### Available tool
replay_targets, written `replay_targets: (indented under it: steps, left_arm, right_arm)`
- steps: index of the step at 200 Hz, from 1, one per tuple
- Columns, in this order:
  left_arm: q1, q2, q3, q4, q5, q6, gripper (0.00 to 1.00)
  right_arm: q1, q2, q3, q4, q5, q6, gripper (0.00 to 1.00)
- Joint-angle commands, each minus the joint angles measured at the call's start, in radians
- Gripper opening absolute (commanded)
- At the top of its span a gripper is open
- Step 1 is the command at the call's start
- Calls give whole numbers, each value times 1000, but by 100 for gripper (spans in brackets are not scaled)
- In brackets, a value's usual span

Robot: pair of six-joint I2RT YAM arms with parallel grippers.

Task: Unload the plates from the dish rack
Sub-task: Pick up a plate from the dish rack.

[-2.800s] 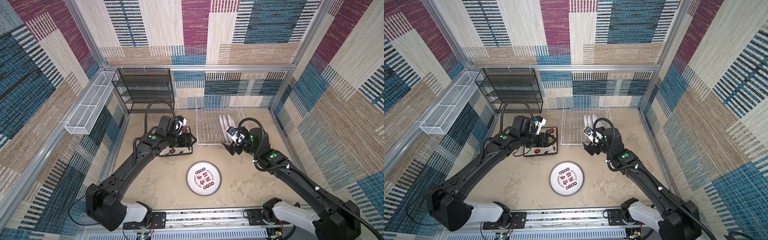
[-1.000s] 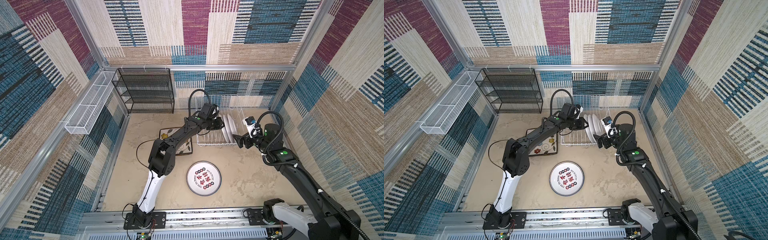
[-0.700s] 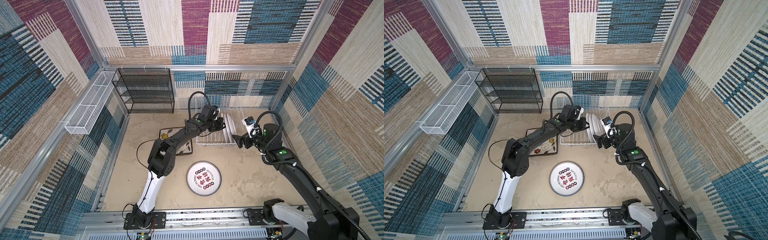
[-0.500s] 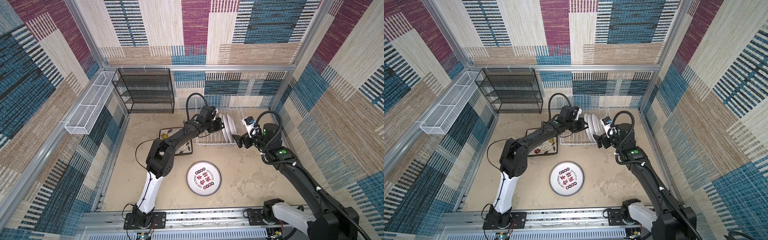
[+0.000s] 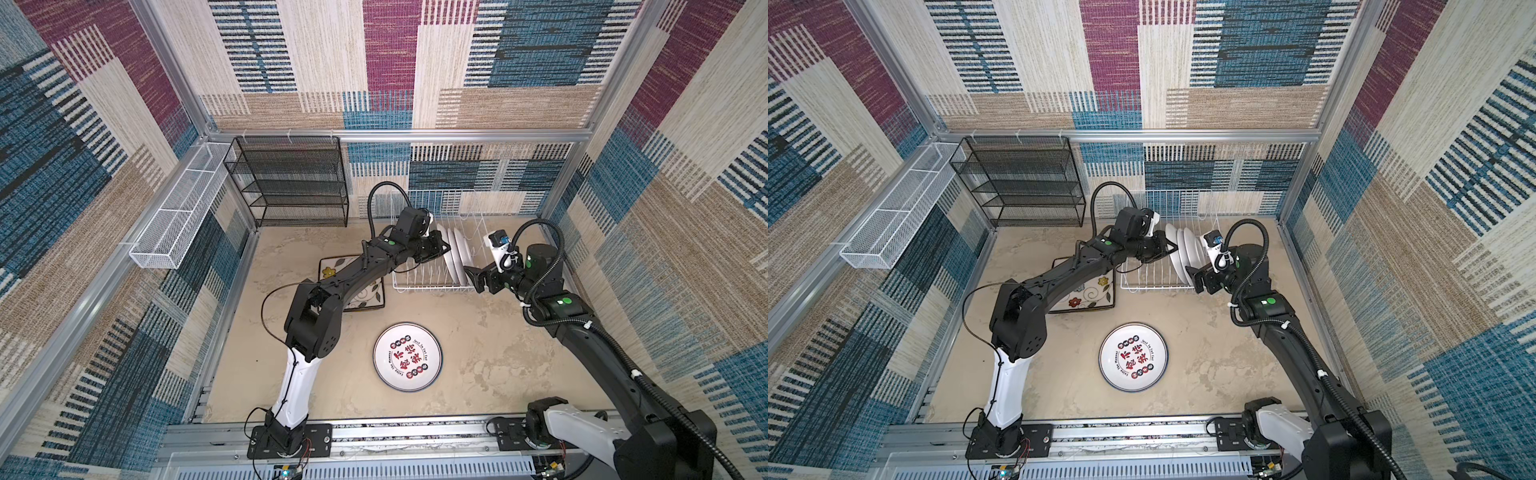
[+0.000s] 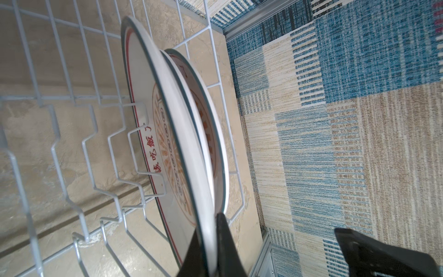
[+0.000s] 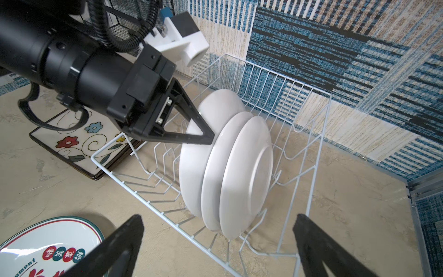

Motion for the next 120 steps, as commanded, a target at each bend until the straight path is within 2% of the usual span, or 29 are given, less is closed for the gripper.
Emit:
replay_targets:
  steps: [1,120]
  left_arm:
    - [0,-33,-6,-17,-40,32,0]
    - [3,-123,-25,-89,-76,96,0]
  right_arm:
    - [0,-3,11,27,-3,22,100]
    - [0,-4,8,62,0,51,100]
